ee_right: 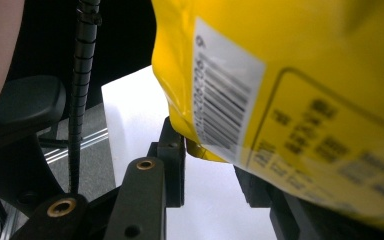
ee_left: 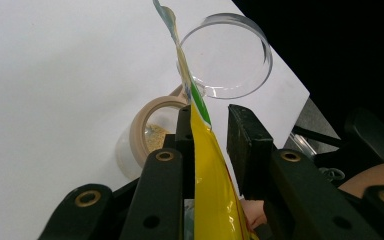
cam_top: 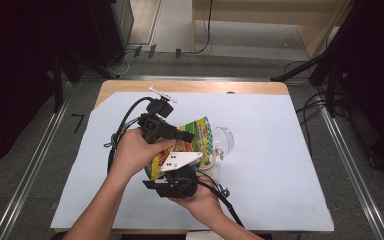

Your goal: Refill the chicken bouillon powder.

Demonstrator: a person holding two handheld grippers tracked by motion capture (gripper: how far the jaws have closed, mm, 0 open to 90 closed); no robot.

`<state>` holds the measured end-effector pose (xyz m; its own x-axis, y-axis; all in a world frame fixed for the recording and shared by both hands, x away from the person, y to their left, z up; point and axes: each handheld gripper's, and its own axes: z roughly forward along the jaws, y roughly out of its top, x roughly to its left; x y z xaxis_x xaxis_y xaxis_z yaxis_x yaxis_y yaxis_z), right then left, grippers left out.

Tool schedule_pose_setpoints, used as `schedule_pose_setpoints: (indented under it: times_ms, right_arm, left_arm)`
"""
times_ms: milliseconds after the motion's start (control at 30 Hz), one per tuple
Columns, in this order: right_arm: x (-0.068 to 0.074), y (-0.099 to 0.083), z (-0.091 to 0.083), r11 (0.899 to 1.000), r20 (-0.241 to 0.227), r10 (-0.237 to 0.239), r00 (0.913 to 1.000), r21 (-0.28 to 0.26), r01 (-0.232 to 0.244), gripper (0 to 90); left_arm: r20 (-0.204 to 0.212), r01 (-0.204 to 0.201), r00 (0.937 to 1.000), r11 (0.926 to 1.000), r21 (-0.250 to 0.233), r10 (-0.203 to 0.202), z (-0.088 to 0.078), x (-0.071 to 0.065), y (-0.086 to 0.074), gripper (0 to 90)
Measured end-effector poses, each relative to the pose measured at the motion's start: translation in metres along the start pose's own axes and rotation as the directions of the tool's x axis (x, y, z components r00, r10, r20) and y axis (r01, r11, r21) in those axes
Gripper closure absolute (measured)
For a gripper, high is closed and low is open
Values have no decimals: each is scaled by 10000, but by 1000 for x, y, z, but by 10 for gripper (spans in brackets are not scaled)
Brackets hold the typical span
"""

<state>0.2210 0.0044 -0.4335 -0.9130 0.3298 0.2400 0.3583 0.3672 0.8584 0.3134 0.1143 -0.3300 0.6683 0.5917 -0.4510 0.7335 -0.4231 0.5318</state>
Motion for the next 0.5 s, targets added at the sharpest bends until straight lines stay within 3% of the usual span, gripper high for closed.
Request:
schedule_pose_setpoints:
  times_ms: [500]
  right_arm:
    - [-2,2,-2,10000,-80,-57,10000,50,58,696]
  left_arm:
    - [-168,-70,9998,9999,-98,69,0,2,1,752]
